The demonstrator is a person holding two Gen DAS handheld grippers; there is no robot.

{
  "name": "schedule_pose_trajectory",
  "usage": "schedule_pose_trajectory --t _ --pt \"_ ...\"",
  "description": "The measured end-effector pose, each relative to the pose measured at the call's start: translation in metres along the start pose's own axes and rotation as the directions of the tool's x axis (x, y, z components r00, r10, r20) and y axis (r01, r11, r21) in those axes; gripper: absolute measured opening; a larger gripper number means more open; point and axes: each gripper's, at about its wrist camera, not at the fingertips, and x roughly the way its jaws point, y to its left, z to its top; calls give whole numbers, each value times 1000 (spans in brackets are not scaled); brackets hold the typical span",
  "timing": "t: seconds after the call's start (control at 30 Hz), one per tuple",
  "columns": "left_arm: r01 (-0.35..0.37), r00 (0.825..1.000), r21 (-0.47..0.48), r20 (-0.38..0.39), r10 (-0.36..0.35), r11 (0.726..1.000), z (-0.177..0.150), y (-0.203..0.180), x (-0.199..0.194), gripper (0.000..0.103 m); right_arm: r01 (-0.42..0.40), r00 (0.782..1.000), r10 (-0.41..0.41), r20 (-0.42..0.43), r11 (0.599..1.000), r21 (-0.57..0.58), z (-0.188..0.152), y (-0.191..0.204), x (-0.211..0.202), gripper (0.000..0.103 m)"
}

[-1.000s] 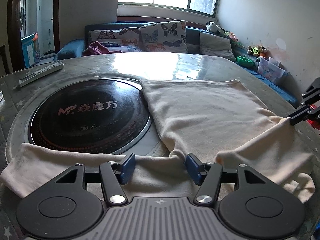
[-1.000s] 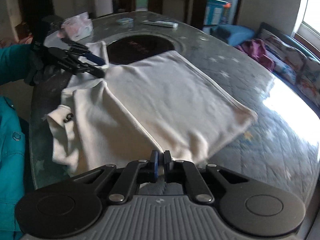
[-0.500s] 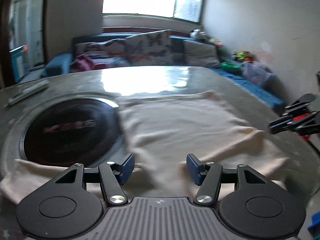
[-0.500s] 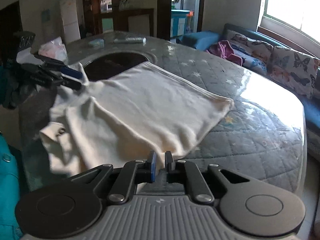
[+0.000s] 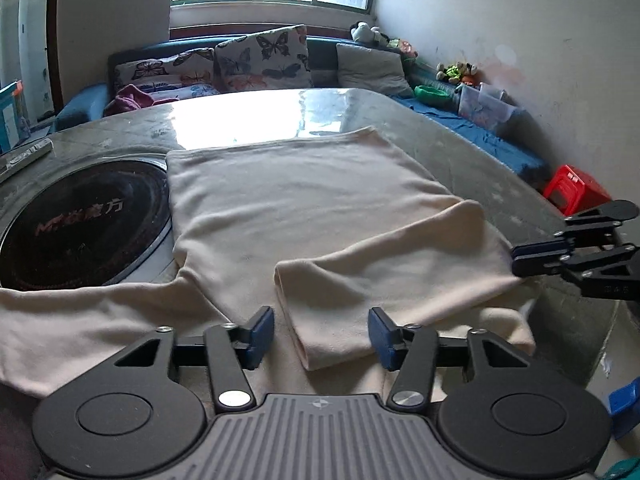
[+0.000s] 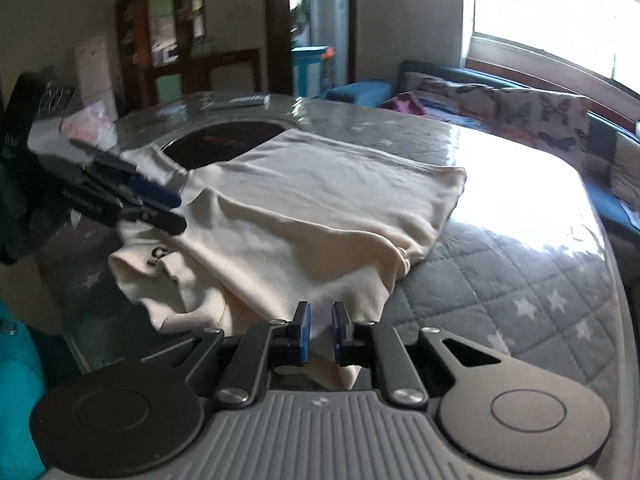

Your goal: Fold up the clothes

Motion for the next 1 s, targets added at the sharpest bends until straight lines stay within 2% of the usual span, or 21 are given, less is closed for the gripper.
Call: schedule_pose_trajectory --t 0.03,0.1,0.17,0.2,0.37,0.63,0.87,1.0 --pt "-2 1000 -1 3 2 1000 0 0 1 38 11 1000 -11 11 1000 12 -2 2 -1 12" --pt "-9 1000 -1 15 9 1000 0 -1 2 21 32 999 -33 33 999 35 -7 5 -4 12" --pt "-9 1000 -17 24 9 1000 2 1 1 9 50 997 -53 47 997 63 -11 8 -4 12" --pt "-7 1000 -25 30 8 1000 3 2 0 7 54 997 -58 47 996 77 -13 9 -3 12" --pt "-17 996 -23 85 19 1000 9 5 -17 6 89 994 -96 54 987 133 -20 10 -1 13" --pt "-10 998 -23 55 11 1000 3 9 -12 7 110 983 -128 128 984 141 -3 12 2 13" --pt "-27 998 -29 51 28 999 2 15 -15 11 143 985 -155 69 977 158 -4 6 24 15" --pt "-1 997 -22 82 3 1000 11 13 -18 11 159 979 -175 101 976 146 8 5 21 15"
